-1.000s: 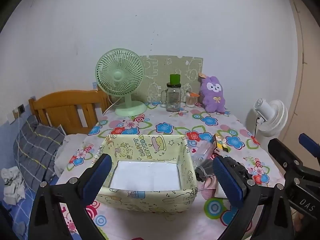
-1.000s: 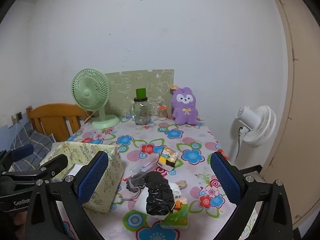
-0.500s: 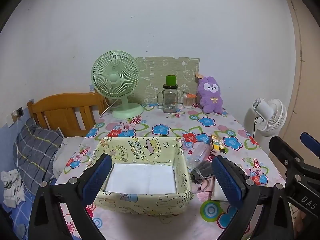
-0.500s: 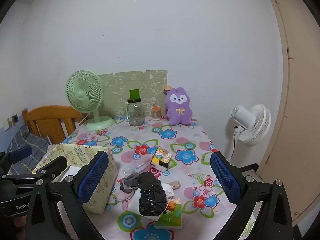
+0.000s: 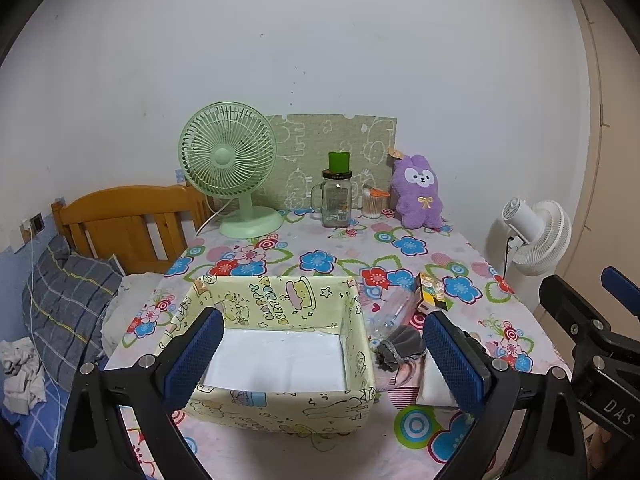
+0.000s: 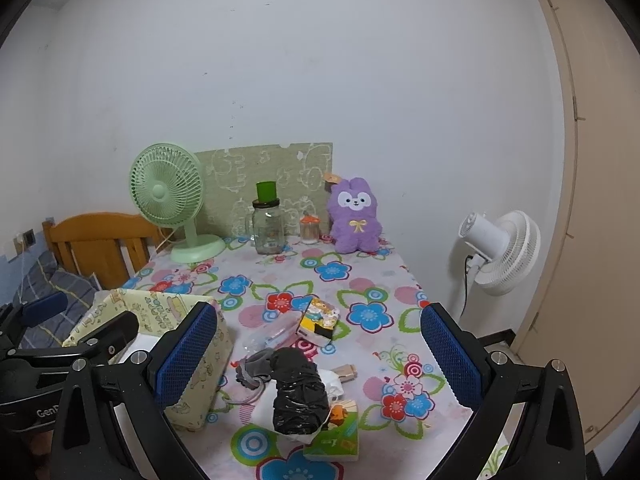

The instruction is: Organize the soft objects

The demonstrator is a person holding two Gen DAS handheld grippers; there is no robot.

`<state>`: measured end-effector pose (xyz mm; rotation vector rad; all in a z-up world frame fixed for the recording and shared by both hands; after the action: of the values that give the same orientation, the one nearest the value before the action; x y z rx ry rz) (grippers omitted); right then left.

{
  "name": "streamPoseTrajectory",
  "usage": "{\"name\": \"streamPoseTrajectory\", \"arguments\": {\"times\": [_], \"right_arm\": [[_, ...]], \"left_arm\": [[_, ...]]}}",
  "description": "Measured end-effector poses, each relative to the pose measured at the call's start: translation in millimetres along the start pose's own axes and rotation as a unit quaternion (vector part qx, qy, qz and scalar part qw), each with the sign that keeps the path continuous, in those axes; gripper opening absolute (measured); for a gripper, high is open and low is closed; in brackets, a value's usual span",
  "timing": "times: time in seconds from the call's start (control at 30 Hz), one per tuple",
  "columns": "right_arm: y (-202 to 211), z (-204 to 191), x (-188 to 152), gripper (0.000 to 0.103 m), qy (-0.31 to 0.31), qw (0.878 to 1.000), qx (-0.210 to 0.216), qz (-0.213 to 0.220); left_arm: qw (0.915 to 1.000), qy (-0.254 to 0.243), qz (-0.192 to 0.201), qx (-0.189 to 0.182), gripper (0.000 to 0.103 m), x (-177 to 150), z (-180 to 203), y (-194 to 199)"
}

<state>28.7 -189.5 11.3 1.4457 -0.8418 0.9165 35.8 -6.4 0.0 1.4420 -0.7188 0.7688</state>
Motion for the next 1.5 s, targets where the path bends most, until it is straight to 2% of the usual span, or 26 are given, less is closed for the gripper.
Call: {"name": "streamPoseTrajectory", "arguments": {"times": [1.5], "right_arm": [[-1.6,5.0,-2.5,0.103,-0.004,1.000,0.001,-0.002]], "left_arm": [[1.0000,0.000,0.006,0.005,0.100,-5.7,10.0,-0.7]]}}
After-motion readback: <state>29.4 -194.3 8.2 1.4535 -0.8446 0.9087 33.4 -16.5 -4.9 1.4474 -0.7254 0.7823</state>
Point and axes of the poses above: each gripper's, at about its wrist camera, not at the fingertips, and y roughly against the way its jaws point, z to its right, x to its top, the point moved 3 cm from there along -y, roughly the way its jaws point, and after that the axes turned 6 degrees about -z, right-handed, at the moved point
